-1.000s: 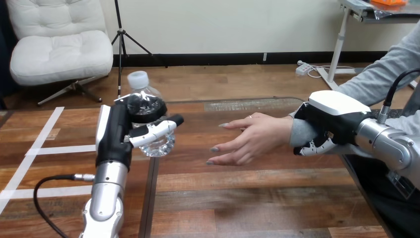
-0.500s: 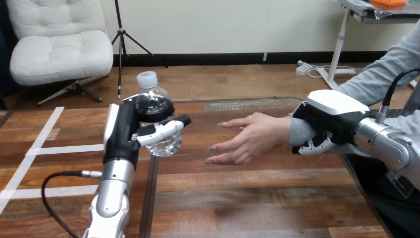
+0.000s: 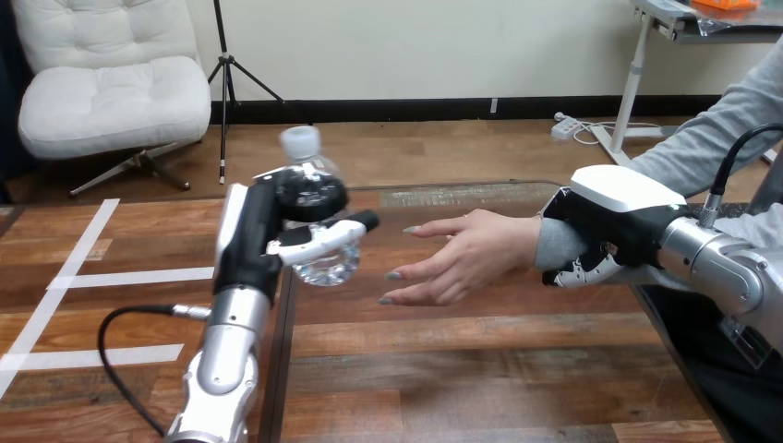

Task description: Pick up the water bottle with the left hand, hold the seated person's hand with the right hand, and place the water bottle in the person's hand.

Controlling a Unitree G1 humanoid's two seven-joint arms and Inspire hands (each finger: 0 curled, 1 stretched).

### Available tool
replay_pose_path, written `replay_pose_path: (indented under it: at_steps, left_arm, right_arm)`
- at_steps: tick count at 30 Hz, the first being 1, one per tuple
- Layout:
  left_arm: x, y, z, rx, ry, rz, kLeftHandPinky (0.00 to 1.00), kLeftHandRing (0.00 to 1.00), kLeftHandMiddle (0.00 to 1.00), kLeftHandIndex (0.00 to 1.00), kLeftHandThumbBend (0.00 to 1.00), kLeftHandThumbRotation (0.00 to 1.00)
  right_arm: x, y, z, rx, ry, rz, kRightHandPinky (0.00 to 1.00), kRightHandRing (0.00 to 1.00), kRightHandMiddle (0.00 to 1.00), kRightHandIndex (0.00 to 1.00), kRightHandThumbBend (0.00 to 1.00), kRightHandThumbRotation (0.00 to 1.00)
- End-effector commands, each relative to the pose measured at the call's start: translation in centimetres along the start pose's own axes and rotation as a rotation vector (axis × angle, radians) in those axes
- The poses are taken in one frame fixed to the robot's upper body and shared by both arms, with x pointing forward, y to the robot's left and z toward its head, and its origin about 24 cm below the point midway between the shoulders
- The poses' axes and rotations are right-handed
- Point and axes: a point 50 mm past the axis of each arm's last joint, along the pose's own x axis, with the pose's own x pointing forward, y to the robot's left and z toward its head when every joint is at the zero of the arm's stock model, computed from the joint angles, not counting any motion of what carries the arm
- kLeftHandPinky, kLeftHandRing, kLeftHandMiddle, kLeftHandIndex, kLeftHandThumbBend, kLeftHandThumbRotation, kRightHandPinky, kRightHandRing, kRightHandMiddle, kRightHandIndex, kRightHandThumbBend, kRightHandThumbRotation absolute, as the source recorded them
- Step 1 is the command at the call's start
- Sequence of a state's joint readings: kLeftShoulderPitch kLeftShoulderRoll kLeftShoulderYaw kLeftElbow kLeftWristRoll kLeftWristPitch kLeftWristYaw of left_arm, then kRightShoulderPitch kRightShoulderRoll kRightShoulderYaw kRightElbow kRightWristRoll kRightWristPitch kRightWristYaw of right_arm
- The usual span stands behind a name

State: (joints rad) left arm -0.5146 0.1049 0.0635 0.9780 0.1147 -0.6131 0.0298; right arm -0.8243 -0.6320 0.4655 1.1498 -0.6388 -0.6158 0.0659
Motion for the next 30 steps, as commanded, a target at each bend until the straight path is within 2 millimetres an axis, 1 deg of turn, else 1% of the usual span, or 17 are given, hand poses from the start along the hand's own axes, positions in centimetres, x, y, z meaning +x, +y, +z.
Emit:
replay_pose_path:
  at_steps: [1, 10, 30]
  left_arm:
    - [2.7, -0.8, 3.8, 0.002, -0.158, -0.022, 0.34, 0.37, 0.40, 0.41, 0.71, 0.00]
    - [2.8, -1.8, 3.9, -0.039, -0.144, -0.055, 0.34, 0.38, 0.40, 0.41, 0.70, 0.00]
    - [2.9, -4.0, 4.5, -0.040, -0.156, -0.114, 0.34, 0.39, 0.41, 0.41, 0.71, 0.00]
  right_arm:
    - [0.7, -2.9, 1.6, 0.016, -0.075, -0.124, 0.27, 0.31, 0.37, 0.36, 0.45, 0.00]
    - [0.8, -2.8, 1.7, 0.022, -0.078, -0.127, 0.27, 0.31, 0.36, 0.35, 0.45, 0.00]
    - [0.9, -2.7, 1.9, 0.023, -0.084, -0.134, 0.26, 0.30, 0.36, 0.35, 0.47, 0.00]
